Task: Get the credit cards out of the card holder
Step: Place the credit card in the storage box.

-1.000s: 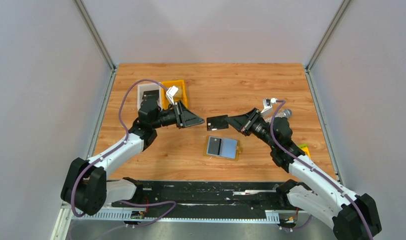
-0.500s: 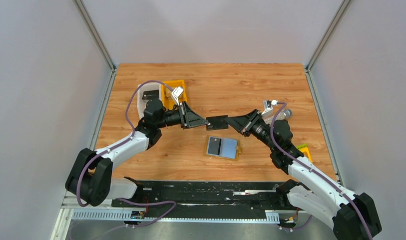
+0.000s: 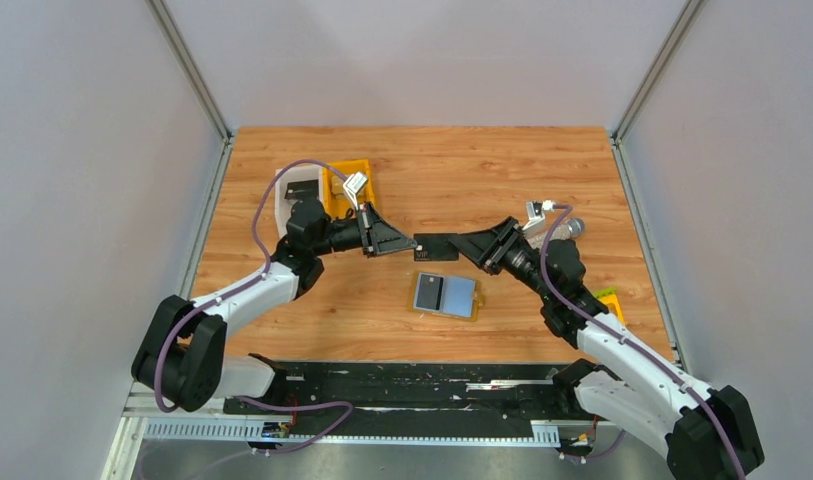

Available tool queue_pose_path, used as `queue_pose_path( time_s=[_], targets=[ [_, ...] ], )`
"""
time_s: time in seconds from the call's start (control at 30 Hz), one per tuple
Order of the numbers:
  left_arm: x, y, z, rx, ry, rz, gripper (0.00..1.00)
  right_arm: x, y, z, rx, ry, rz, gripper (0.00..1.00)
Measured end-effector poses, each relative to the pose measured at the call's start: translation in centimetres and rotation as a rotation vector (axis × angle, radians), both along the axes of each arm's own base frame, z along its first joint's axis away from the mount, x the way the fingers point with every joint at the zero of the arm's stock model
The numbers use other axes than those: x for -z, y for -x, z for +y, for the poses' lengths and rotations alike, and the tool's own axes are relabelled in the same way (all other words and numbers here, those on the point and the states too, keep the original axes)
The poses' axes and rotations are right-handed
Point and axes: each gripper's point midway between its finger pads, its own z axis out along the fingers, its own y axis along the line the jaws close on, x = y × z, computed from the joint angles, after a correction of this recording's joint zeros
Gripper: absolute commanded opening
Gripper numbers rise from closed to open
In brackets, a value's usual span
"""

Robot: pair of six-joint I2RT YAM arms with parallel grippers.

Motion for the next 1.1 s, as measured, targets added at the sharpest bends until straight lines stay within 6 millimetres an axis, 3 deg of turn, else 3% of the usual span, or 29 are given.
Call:
queue_pose_path(
  time_s=[0.17, 0.3, 0.53, 0.73, 0.87, 1.1],
  targets=[
    [0.4, -0.3, 0.5, 0.002, -0.013, 0.005, 0.00, 0.3, 0.7, -0.4, -0.005, 0.043, -0.016, 0.71],
    [1.1, -1.9, 1.9, -0.037, -0.082, 0.003, 0.00, 0.5, 1.5, -0.9, -0.010, 0.094, -0.045, 0.99],
    [-0.7, -6.0, 6.7, -0.182, -0.215, -0.093, 0.00, 0.6, 2.5, -1.8, -0.016, 0.181, -0.094, 1.00],
    [-1.7, -9.6, 13.1, -0.334, -0.316, -0.103, 0.00, 0.6, 2.9, -2.2, -0.017, 0.235, -0.150, 1.00],
    [-2.0, -12.4, 18.7, -0.460, -0.373, -0.069, 0.00, 0.4, 2.8, -2.4, -0.019, 0.282, -0.182, 1.00],
    [-0.1, -16.3, 26.5, -0.584, -0.496, 0.056, 0.00, -0.7, 2.7, -2.7, -0.016, 0.330, -0.249, 1.00]
  ],
)
